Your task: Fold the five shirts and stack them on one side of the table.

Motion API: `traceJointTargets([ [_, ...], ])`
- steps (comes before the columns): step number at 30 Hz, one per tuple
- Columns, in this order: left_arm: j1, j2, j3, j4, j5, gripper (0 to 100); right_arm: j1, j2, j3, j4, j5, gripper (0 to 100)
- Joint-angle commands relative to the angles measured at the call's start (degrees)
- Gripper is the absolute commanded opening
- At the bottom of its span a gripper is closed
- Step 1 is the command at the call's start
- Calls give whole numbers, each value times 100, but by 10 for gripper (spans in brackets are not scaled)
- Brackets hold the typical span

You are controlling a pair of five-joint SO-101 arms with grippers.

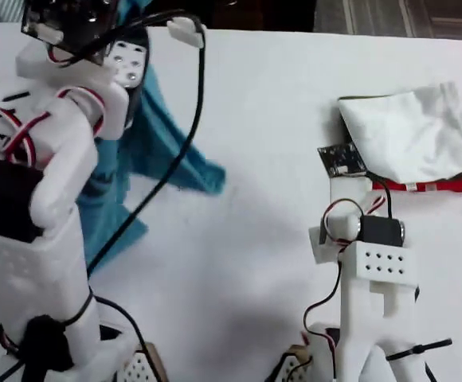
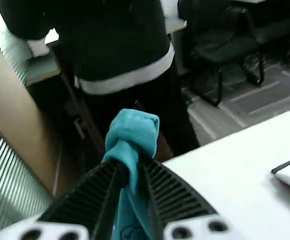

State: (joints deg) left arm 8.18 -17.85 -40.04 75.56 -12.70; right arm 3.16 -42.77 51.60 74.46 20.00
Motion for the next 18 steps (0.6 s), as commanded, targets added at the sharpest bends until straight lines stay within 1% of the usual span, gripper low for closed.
traceJointTargets([
  [1,387,0,4,-352,53,26,286,-22,-26,-92,35,101],
  [4,396,0,224,-290,53,26,585,4,-26,-101,35,101],
  [8,-202,9,1323,-158,53,26,743,22,-26,-233,35,101],
  [13,-1319,18,3257,-475,35,27,708,22,53,-585,35,101],
  [18,-2787,18,5068,-1433,35,28,708,22,774,-1279,35,101],
])
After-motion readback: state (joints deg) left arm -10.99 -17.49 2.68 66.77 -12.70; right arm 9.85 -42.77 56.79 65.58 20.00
